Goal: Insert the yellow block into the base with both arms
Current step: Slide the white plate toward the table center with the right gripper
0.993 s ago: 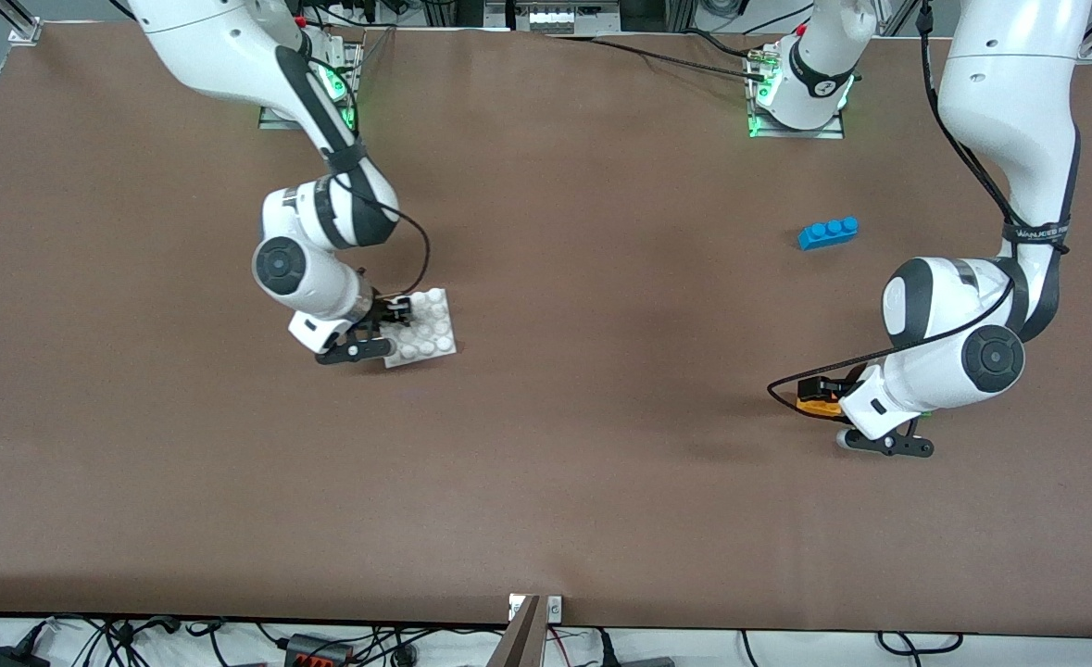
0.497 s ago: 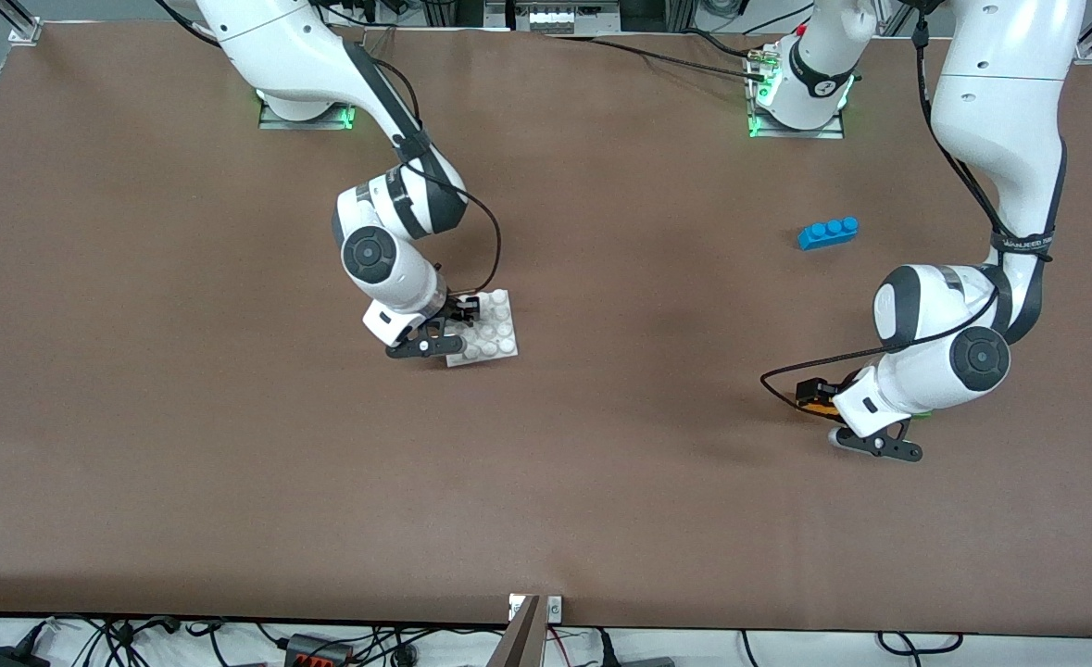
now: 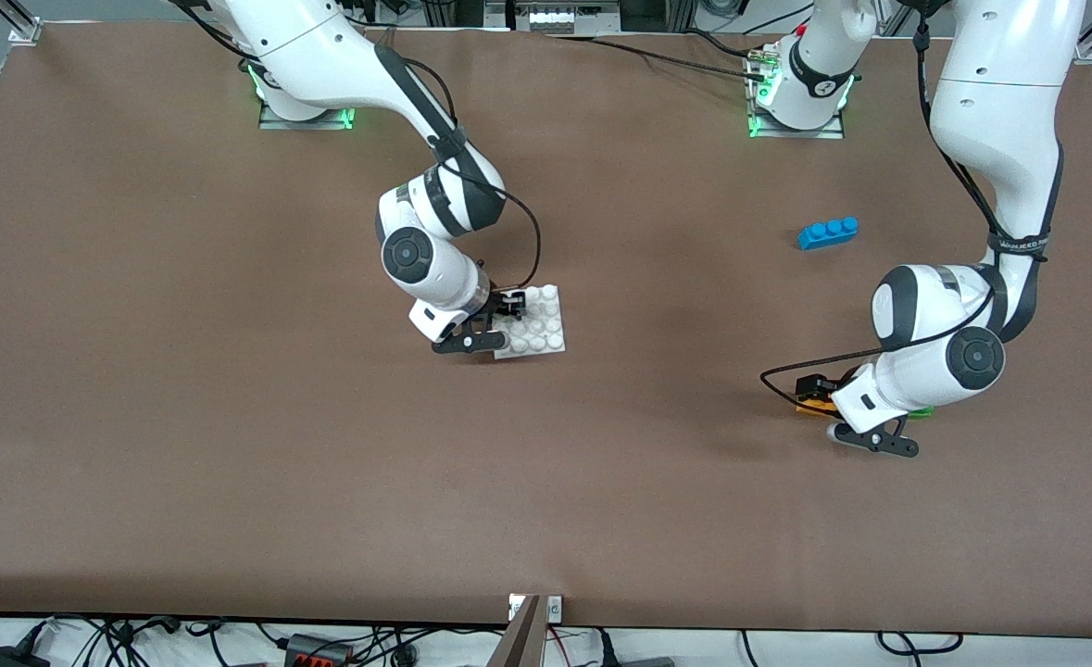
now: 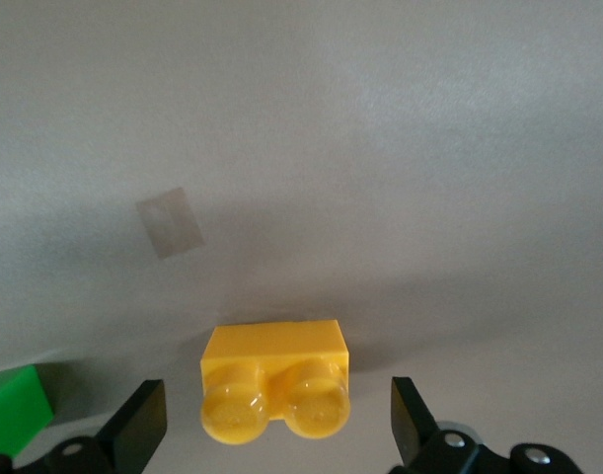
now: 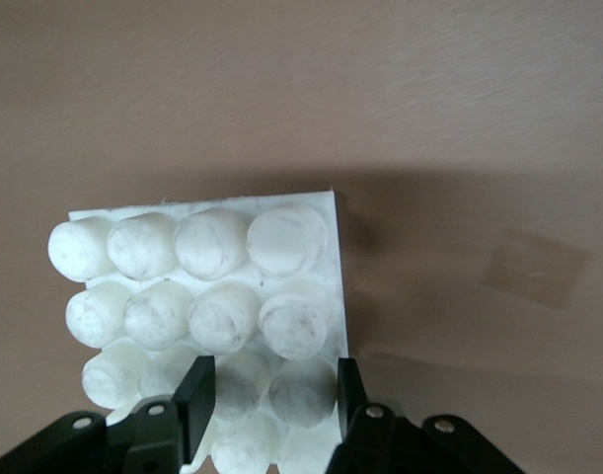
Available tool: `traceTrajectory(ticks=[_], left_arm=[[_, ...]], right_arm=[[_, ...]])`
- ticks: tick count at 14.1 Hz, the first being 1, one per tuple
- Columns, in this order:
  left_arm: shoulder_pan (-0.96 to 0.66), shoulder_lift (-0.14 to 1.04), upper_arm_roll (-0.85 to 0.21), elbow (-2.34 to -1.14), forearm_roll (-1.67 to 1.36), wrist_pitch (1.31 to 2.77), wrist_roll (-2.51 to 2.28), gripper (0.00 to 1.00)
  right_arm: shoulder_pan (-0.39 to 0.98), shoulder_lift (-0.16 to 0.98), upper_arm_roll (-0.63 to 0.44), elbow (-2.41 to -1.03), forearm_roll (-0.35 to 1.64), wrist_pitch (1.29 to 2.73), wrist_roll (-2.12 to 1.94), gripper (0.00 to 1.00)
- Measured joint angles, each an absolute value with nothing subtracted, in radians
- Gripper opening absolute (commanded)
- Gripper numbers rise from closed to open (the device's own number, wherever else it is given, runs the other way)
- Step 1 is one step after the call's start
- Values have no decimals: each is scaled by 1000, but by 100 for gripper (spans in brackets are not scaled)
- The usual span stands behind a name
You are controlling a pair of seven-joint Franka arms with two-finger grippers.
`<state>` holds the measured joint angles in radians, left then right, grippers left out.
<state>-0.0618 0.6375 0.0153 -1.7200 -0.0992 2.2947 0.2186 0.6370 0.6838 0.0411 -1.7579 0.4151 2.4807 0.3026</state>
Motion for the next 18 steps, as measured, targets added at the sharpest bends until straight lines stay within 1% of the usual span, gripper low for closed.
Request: traceTrajectory(ticks=[5, 10, 12, 15, 16, 17, 18], left_arm=[[-58, 644, 15, -1732, -99, 2301, 219, 100], [-57, 666, 15, -1733, -99, 2334, 219, 100], [-57, 669, 15, -1733, -99, 2336, 219, 100], [-57, 670, 15, -1733, -99, 2337, 219, 100], [-57, 670, 15, -1733, -99, 2337, 219, 98], [-57, 670, 15, -1733, -99, 2337, 219, 94], [-57, 670, 15, -1733, -99, 2337, 219, 91]], right_arm=[[676, 724, 53, -1705, 495, 2487, 398, 55], [695, 744, 54, -1673, 501, 2488, 432, 55], [706, 752, 55, -1661, 500, 2491, 431, 58], [729, 765, 55, -1644, 496, 2501, 425, 58], [733, 767, 55, -1641, 496, 2503, 425, 58], [736, 768, 55, -1639, 495, 2504, 424, 60], [738, 769, 55, -1638, 494, 2504, 423, 73]])
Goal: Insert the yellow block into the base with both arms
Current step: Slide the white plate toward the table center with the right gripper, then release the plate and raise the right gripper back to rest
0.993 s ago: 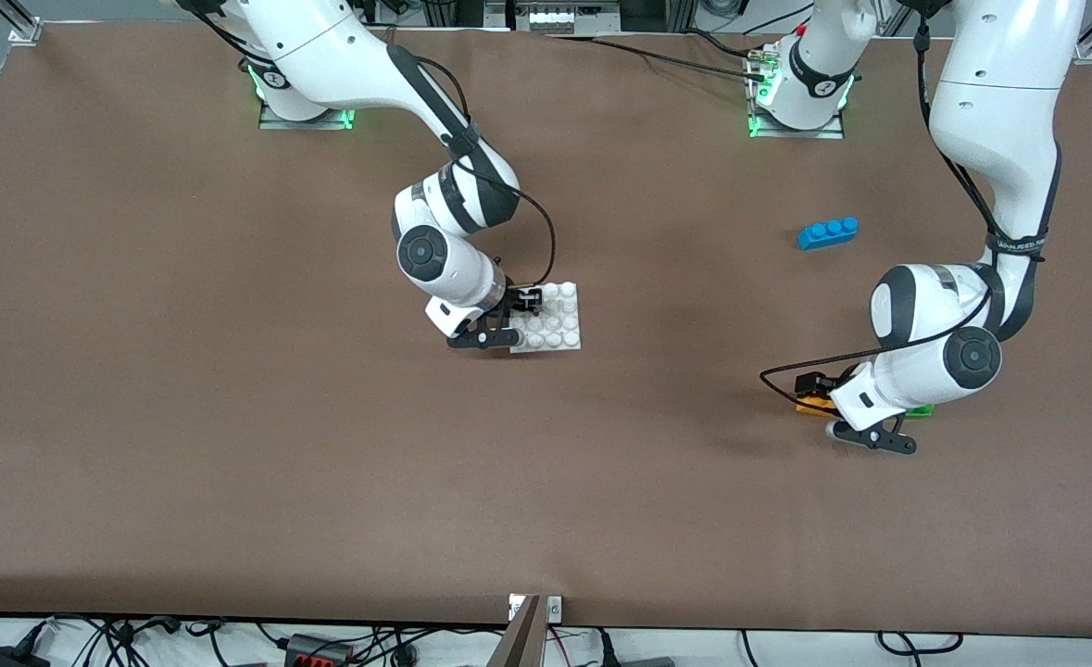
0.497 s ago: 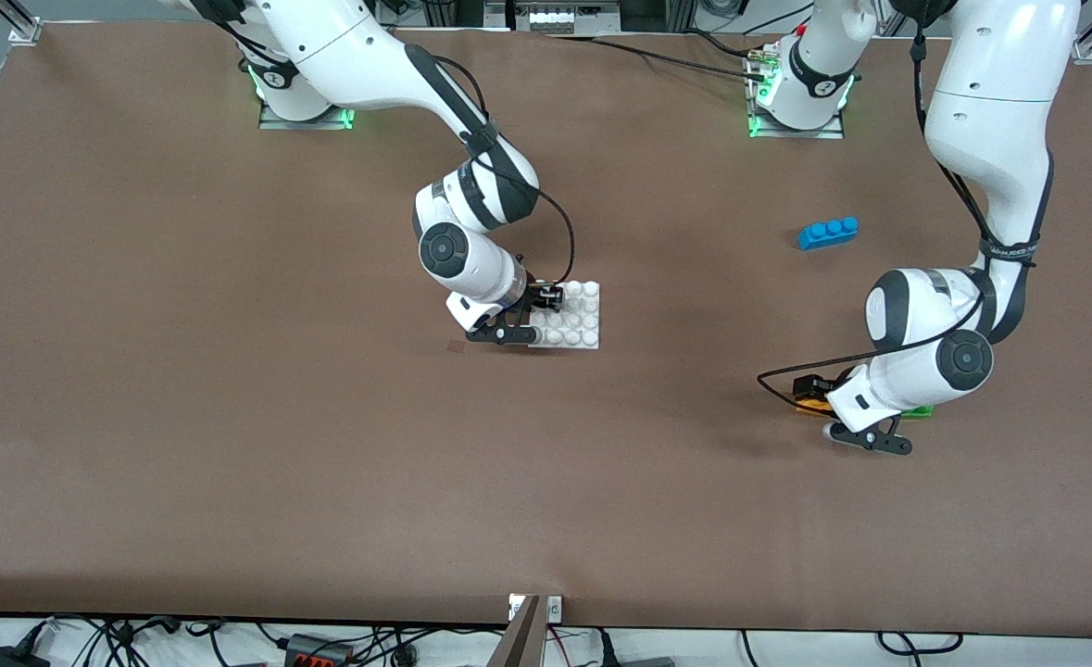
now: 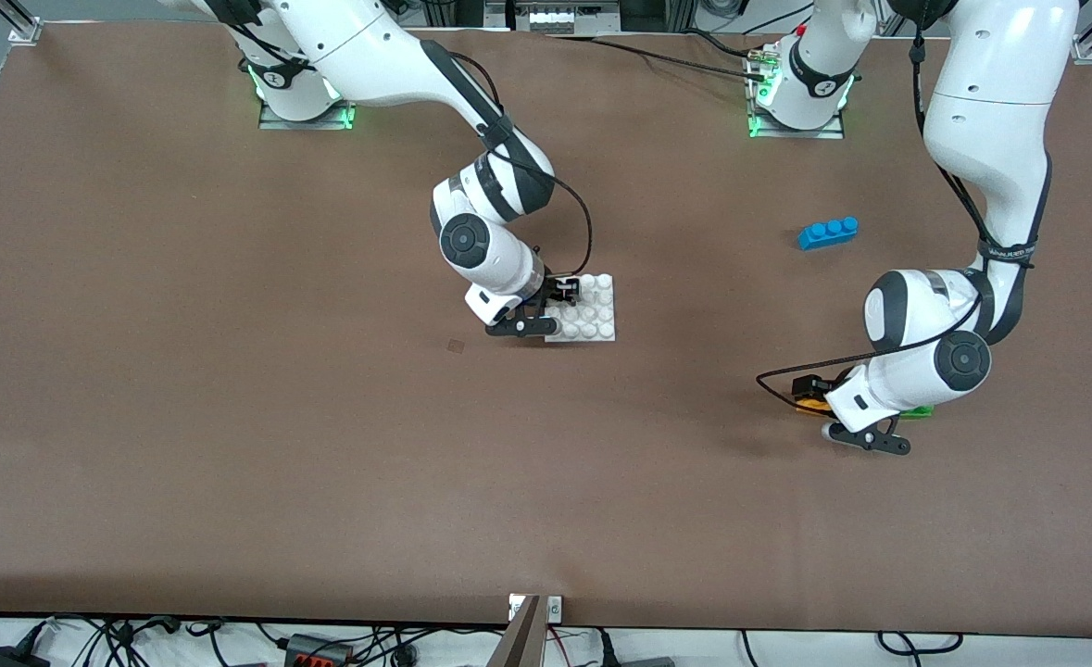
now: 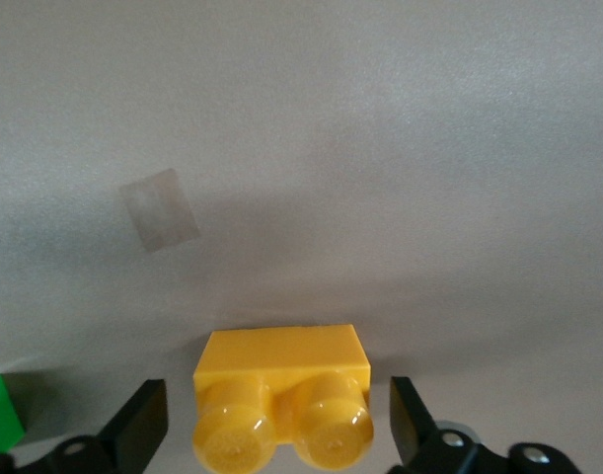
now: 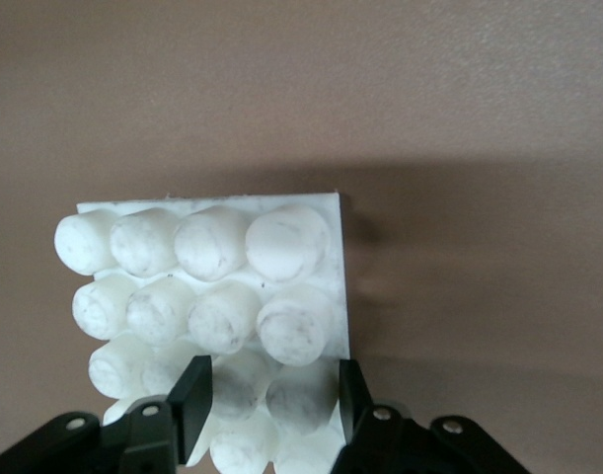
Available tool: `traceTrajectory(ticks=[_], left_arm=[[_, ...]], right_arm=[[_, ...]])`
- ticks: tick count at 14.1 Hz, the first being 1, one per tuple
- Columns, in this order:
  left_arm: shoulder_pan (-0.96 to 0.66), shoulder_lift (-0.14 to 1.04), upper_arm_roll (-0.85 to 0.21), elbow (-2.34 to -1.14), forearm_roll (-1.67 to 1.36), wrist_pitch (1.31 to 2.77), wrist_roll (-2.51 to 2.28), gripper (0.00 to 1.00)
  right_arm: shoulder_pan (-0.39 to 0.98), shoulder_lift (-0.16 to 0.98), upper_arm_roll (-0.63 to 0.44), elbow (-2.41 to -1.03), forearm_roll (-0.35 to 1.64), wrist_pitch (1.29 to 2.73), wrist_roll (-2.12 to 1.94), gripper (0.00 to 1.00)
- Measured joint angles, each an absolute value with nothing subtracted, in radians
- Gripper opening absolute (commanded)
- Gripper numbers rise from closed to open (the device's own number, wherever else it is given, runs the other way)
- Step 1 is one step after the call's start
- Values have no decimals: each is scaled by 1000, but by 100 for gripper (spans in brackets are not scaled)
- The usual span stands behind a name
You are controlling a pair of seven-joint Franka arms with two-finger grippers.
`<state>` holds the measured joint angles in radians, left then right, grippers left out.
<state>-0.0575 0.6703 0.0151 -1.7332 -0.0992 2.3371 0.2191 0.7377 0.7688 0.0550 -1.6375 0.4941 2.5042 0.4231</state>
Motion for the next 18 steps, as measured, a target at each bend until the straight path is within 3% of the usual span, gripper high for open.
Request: traceTrajectory(ticks=[1, 2, 5, 7, 12, 18], left_arm=[[-57, 670, 15, -1733, -99, 2337, 219, 89], [-57, 670, 15, -1733, -99, 2337, 219, 87], [-58, 670, 15, -1733, -99, 2337, 219, 80], [-58, 670, 15, -1733, -99, 2337, 219, 80], [-58, 670, 14, -1733, -99, 2337, 219, 79], [-58, 670, 14, -1731, -99, 2338, 219, 79]], right_arm=[[739, 770, 55, -1636, 492, 2505, 422, 91], [740, 771, 54, -1635, 490, 2505, 422, 100], [744, 762, 44, -1622, 473, 2504, 422, 100], [745, 713, 4, -1616, 467, 2431, 422, 100], [738, 467, -223, -1601, 295, 1890, 345, 100], [733, 203, -458, -1594, 48, 1548, 30, 100]])
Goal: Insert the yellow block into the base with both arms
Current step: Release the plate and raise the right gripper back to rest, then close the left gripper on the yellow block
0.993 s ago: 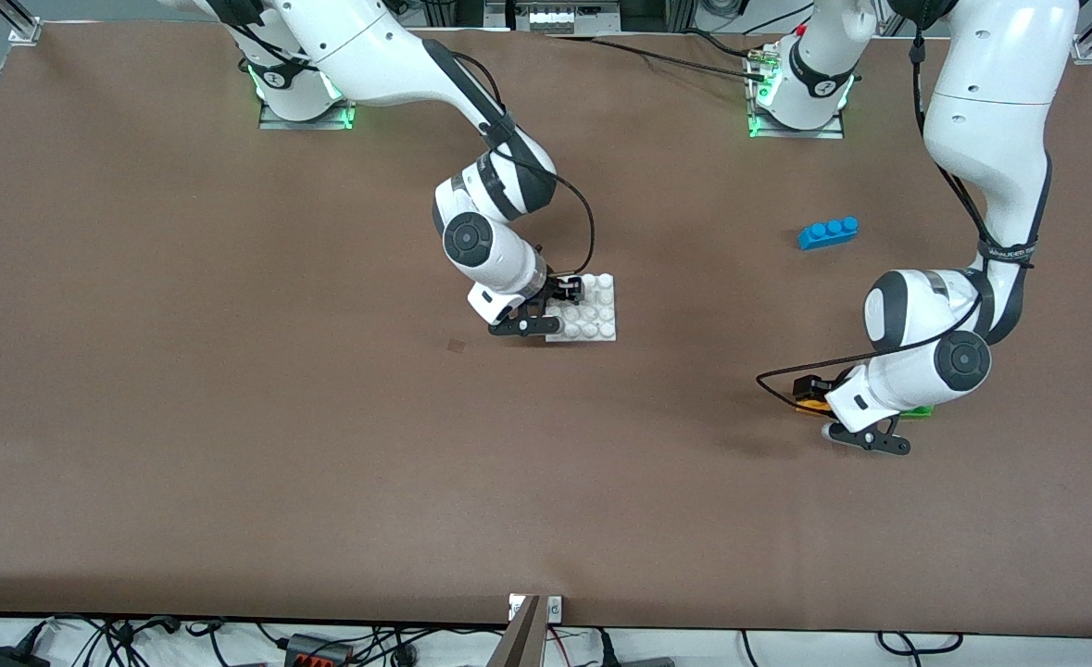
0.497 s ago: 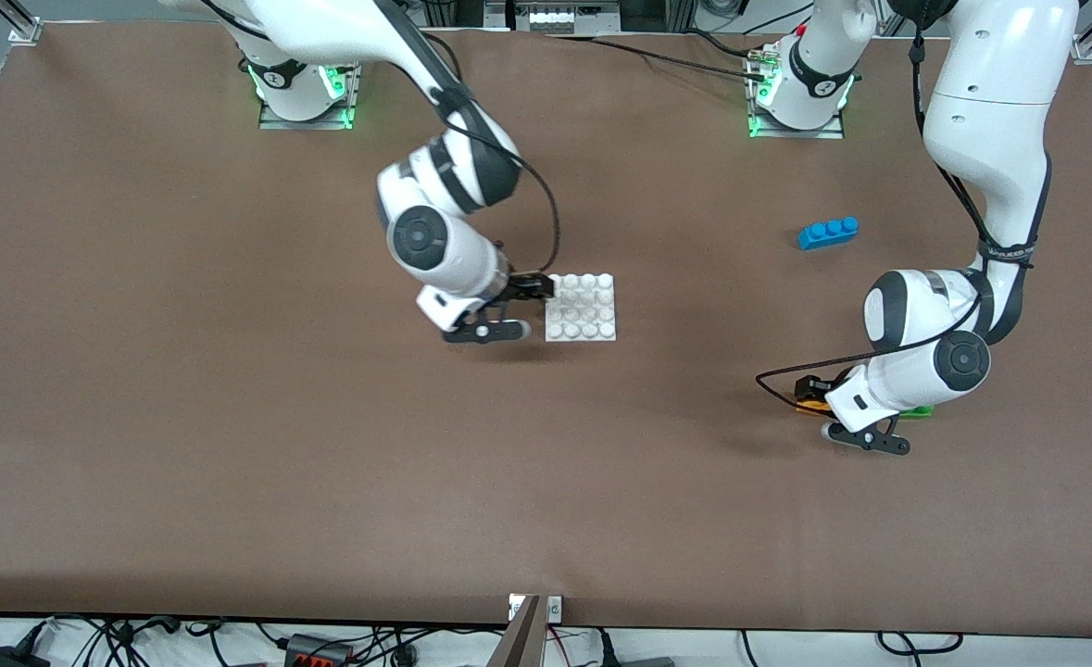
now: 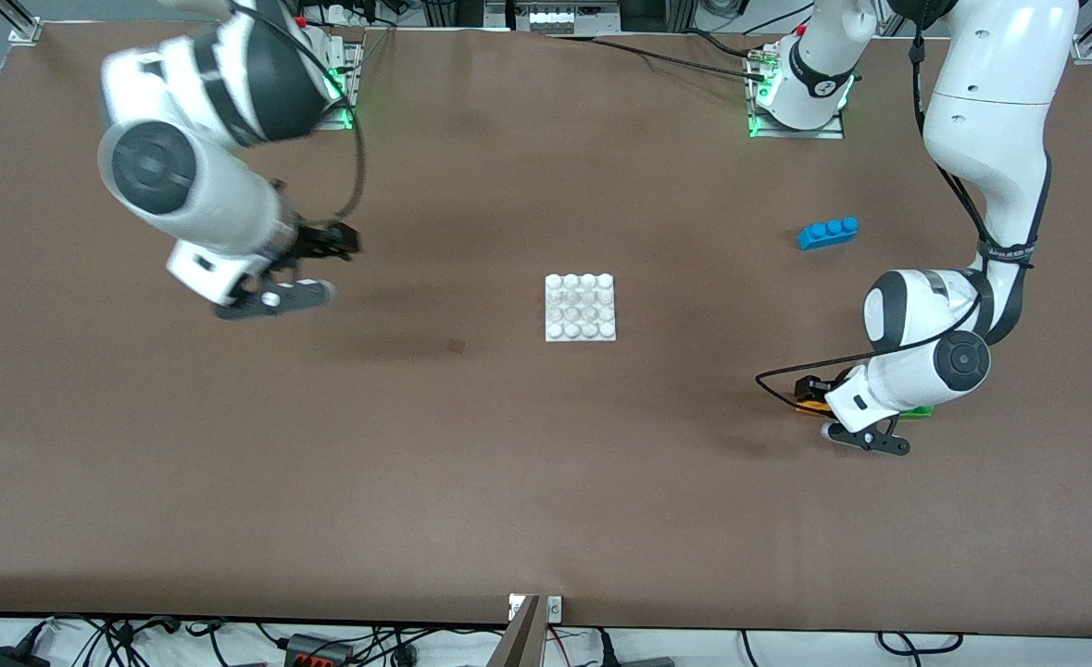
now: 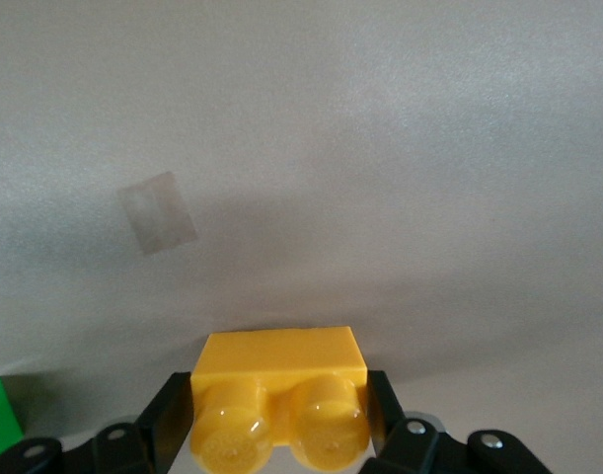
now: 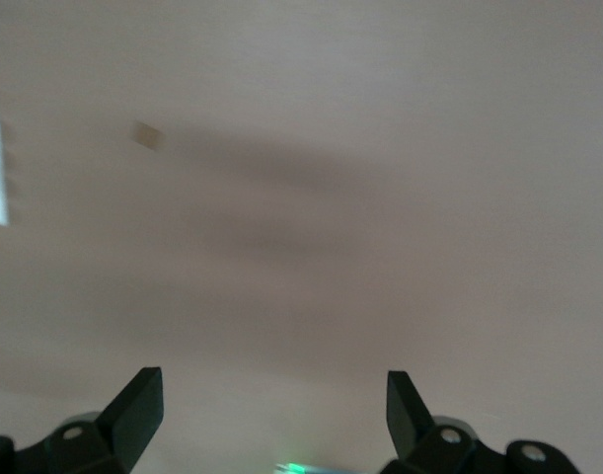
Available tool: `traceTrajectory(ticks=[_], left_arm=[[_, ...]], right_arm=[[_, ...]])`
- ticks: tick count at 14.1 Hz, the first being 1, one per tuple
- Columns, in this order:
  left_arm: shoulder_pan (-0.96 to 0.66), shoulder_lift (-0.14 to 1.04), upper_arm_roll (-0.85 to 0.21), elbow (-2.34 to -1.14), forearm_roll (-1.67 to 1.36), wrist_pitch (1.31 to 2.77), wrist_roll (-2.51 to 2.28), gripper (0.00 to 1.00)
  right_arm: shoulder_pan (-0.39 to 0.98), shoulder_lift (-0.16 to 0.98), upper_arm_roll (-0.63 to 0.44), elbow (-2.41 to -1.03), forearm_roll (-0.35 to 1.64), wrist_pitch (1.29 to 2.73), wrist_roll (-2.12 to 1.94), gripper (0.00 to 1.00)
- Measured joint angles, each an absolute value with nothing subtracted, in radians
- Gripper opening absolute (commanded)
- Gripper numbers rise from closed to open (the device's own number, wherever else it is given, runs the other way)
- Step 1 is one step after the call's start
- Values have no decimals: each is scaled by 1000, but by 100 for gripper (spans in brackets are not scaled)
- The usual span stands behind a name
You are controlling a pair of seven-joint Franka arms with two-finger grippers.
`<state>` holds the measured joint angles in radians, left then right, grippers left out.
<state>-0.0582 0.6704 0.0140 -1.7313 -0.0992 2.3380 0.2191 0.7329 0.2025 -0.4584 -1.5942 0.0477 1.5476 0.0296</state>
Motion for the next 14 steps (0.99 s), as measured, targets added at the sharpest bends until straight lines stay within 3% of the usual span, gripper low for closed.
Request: traceTrajectory(ticks=[3, 5, 7, 11, 14], left_arm=[[-58, 670, 14, -1730, -99, 2339, 219, 70], [-58, 670, 14, -1729, -99, 2339, 219, 65], [-58, 670, 14, -1729, -99, 2340, 219, 61], [-60, 669, 13, -1728, -99, 2339, 230, 59], [-65, 663, 12, -1728, -99, 2338, 249, 57]], right_arm=[[703, 122, -548, -1592, 15, 1492, -116, 100], [590, 96, -532, -1590, 15, 1478, -206, 100], [400, 82, -408, -1590, 12, 1462, -274, 100], [-11, 47, -8, -1601, -12, 1464, -280, 100], [-65, -59, 42, -1737, -34, 1568, -211, 100]])
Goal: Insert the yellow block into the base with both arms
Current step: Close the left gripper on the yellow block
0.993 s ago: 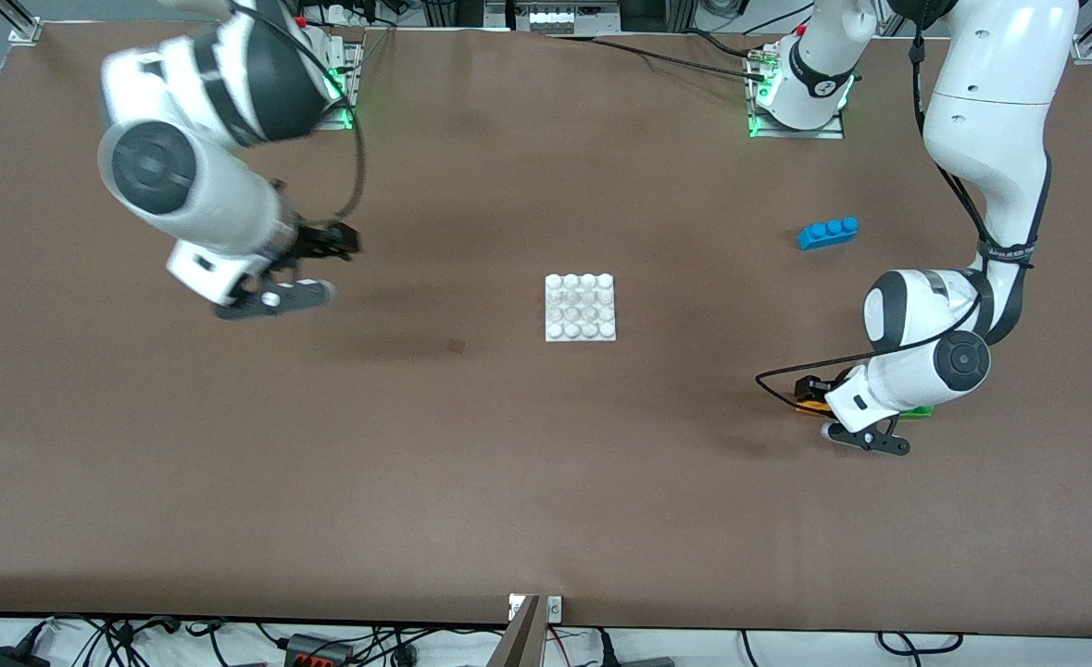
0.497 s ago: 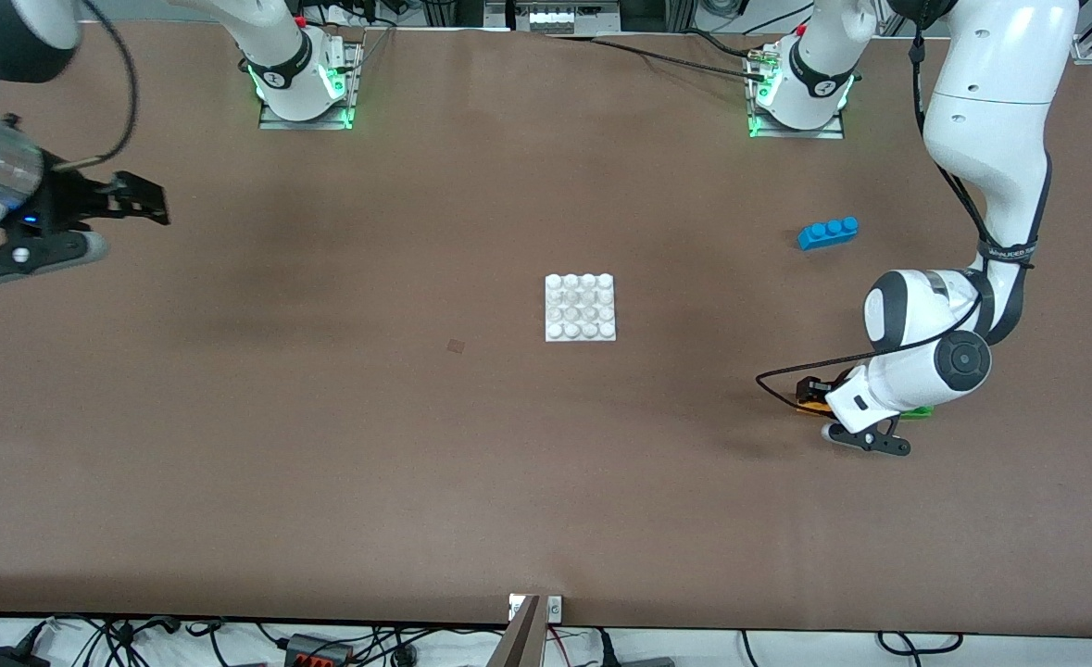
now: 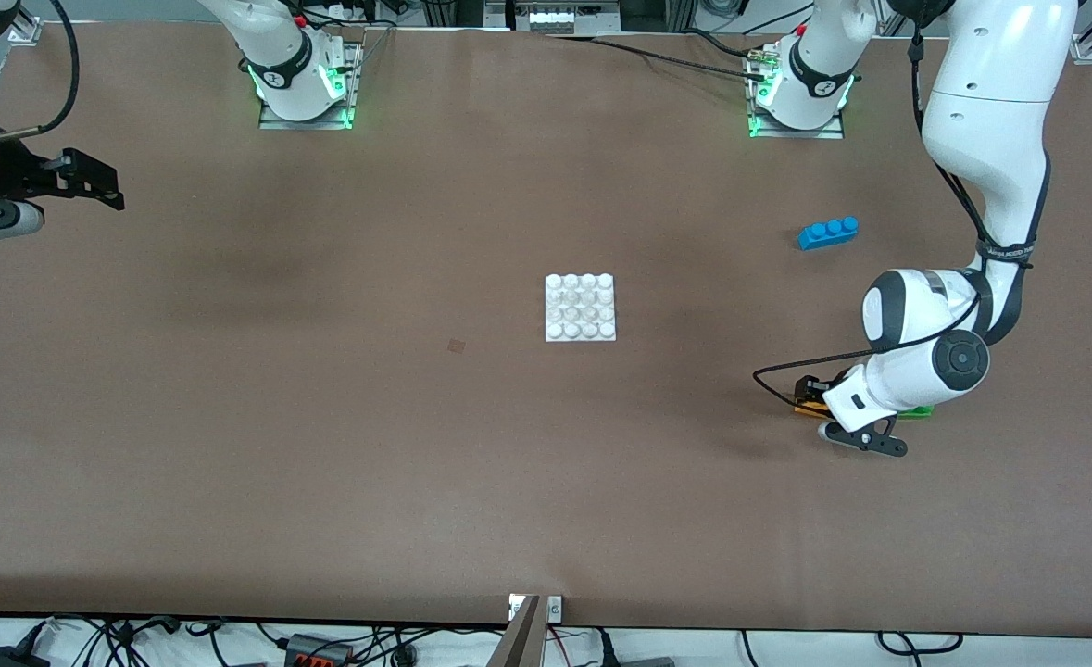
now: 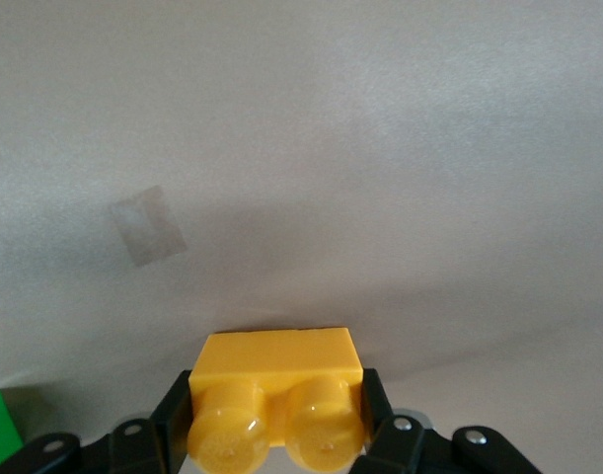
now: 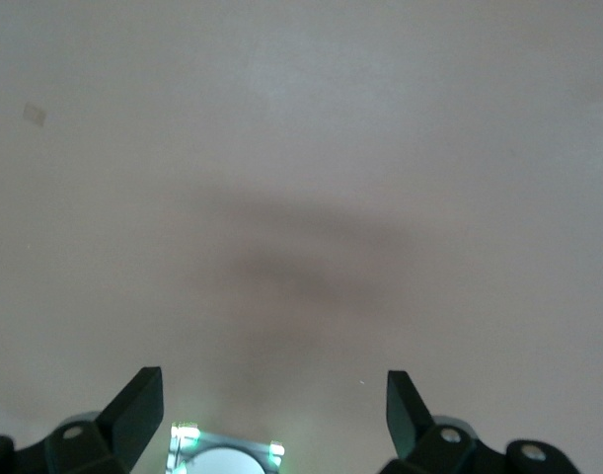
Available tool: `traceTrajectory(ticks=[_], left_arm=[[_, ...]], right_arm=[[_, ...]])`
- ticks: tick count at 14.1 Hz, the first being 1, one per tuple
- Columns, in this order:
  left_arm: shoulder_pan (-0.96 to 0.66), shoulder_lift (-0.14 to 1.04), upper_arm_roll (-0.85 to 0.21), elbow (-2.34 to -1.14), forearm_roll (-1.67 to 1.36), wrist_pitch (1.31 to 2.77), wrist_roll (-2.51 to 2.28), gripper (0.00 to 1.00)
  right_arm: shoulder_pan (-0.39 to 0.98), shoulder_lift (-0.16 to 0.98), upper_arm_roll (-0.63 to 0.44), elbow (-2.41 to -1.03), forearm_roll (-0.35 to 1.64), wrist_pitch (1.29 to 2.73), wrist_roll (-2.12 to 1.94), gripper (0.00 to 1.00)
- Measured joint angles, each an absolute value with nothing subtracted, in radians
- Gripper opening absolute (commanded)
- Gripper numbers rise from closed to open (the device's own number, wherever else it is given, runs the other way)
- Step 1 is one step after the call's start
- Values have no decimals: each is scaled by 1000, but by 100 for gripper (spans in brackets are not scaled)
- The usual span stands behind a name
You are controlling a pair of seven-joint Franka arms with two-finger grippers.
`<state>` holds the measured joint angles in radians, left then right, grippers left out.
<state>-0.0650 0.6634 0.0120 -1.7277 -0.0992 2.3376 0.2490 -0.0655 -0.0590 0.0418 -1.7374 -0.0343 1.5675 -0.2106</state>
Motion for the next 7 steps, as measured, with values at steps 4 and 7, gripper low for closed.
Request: traceTrajectory(ticks=[4, 7], left_arm=[[-66, 624, 5, -1723, -99, 2259, 278, 55], [-69, 563, -38, -1719, -100, 2149, 265, 54]], right_arm=[[-77, -105, 32, -1751, -34, 1581, -193, 100], [-64, -89, -37, -1686, -28, 1522, -192, 100]])
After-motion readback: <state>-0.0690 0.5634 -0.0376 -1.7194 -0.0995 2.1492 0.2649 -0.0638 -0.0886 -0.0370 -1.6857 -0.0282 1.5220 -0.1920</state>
